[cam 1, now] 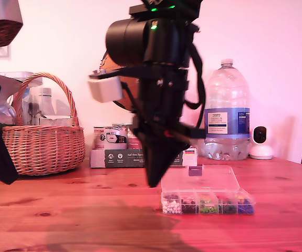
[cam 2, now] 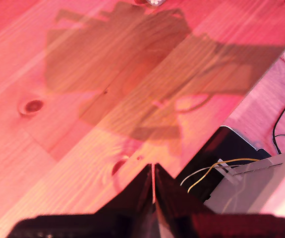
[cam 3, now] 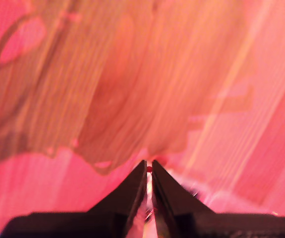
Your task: Sort the loose pins on the table into their correct compartments
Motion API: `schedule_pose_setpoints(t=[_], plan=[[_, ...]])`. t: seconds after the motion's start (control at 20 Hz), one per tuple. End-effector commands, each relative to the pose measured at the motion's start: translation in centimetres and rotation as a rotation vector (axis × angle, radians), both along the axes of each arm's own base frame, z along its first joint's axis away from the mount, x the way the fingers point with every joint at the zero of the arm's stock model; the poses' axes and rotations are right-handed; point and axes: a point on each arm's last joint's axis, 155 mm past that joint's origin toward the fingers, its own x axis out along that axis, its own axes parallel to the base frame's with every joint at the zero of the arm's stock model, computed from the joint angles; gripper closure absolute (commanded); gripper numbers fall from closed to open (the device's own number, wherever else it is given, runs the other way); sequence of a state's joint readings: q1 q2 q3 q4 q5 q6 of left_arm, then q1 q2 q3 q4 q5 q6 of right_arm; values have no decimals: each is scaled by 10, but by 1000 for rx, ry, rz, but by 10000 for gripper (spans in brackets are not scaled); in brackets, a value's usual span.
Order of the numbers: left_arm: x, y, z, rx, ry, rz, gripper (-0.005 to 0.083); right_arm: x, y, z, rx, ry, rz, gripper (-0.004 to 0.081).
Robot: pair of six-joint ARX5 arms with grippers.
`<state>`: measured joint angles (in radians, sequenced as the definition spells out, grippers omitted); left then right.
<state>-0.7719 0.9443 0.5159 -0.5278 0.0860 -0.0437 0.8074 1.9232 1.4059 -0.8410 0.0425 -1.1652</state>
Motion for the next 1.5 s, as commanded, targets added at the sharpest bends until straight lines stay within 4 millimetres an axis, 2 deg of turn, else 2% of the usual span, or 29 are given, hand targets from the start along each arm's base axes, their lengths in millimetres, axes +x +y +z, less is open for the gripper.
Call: schedule_pose_setpoints(t=[0.0, 0.15, 0.4, 0.75, 1.0, 1.45], plan=[[-4, 2, -9, 12, 19, -3, 797, -3, -13, 0, -24, 17, -32, 780], [-5, 1, -9, 8, 24, -7, 797, -3, -26, 1, -60, 31, -81, 780], [-6, 1, -9, 5, 25, -9, 797, 10, -39, 12, -69, 27, -168, 780], [-6, 1, -9, 4, 28, -10, 797, 28, -73, 13, -109, 25, -254, 780], [-6, 1, -9, 4, 27, -10, 797, 40, -90, 13, -119, 17, -300, 780], [-5, 0, -8, 1, 23, -10, 797, 44, -87, 13, -89, 21, -285, 780]])
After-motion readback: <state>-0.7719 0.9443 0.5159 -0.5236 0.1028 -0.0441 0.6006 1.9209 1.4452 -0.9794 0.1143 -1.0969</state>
